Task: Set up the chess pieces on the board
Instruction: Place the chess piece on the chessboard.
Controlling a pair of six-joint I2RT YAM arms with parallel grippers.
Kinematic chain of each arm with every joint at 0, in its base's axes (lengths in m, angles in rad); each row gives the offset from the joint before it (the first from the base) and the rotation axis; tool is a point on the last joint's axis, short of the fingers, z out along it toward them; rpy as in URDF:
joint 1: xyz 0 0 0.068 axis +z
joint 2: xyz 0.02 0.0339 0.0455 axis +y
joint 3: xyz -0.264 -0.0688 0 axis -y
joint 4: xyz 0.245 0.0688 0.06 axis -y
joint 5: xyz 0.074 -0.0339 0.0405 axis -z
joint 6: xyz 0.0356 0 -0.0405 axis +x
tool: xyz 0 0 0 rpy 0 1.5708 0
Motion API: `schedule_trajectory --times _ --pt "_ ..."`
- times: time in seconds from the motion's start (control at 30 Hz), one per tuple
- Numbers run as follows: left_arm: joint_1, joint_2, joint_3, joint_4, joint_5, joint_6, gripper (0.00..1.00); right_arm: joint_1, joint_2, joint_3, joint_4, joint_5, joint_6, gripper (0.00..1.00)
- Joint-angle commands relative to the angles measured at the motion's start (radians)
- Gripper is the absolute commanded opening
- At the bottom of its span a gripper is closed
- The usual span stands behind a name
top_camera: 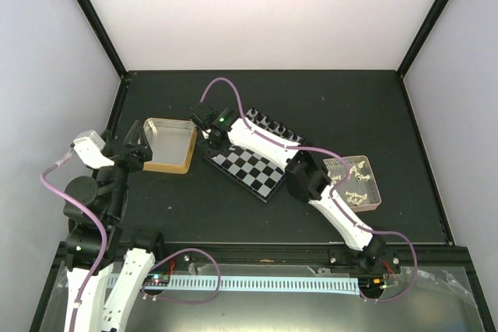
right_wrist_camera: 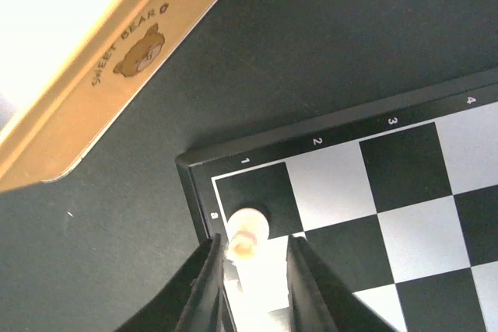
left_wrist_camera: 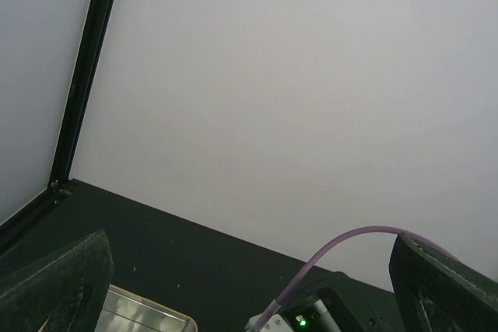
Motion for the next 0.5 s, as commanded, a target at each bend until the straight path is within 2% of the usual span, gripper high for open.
schedule_trajectory --times 0.0,0.3,0.47 --pt "0.008 -0.008 0.029 -0.022 0.000 0.018 0.99 -0.006 0.006 0.027 -0.034 0.008 0.000 0.29" --pt "0.008 -0.002 0.040 -0.043 0.019 0.022 0.99 -0.006 -0.026 -0.020 -0.009 -0.007 0.010 0.31" --pt "0.008 0.034 0.050 -0.076 0.099 0.022 0.99 -0.010 -0.105 -0.081 0.003 -0.012 0.030 0.32"
